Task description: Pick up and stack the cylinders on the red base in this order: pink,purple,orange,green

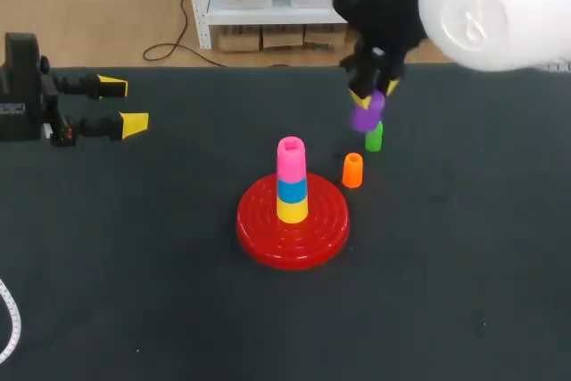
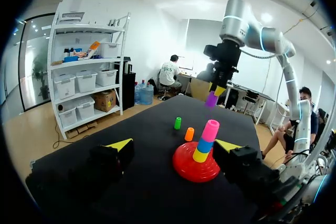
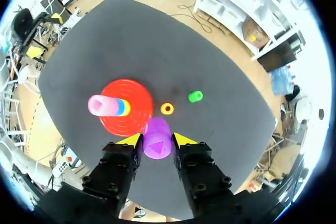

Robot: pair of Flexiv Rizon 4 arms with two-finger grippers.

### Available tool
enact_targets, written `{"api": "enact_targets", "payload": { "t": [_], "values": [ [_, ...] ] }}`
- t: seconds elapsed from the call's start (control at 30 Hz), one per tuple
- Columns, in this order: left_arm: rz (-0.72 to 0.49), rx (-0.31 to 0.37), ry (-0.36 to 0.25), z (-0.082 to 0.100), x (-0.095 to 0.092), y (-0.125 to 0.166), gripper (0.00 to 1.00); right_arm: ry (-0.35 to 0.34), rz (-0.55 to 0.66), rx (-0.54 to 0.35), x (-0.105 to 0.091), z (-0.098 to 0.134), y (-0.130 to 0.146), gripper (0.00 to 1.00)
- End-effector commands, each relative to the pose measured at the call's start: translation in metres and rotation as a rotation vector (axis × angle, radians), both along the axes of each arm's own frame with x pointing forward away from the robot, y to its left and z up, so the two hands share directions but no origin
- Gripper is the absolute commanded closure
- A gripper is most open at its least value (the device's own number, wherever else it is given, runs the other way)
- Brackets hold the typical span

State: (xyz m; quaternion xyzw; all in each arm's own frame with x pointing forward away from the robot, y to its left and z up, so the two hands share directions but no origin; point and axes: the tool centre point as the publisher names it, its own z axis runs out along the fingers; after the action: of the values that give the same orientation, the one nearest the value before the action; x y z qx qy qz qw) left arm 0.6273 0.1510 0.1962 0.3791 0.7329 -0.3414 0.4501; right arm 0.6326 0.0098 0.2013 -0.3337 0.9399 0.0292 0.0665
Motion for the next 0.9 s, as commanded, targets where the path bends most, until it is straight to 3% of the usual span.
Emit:
{"api": "enact_targets", "payload": {
  "t": [0.03, 0.2, 0.4, 0.6, 0.73, 0.9],
  "values": [
    [0.003, -0.005, -0.007, -0.002, 0.000, 0.000, 0.00, 0.006, 0.031, -0.001, -0.004, 0.014, 0.019, 1.00],
    [0.003, -0.005, -0.007, -0.002, 0.000, 0.000, 0.00, -0.009, 0.084, 0.022, -0.015, 0.022, 0.041, 1.00],
    [0.003, -0.005, -0.007, -0.002, 0.000, 0.000, 0.00, 0.019, 0.122, -0.002, -0.026, 0.013, 0.063, 1.00],
    [0.003, -0.005, -0.007, -0.002, 0.000, 0.000, 0.00, 0.042, 0.153, -0.006, -0.035, 0.009, 0.076, 1.00],
    [0.003, -0.005, -0.007, -0.002, 0.000, 0.000, 0.00, 0.024, 0.170, 0.043, -0.038, 0.013, 0.079, 1.00],
    [0.003, -0.005, -0.007, -0.002, 0.000, 0.000, 0.00, 0.011, 0.173, 0.053, -0.038, 0.014, 0.078, 0.82]
  ]
}}
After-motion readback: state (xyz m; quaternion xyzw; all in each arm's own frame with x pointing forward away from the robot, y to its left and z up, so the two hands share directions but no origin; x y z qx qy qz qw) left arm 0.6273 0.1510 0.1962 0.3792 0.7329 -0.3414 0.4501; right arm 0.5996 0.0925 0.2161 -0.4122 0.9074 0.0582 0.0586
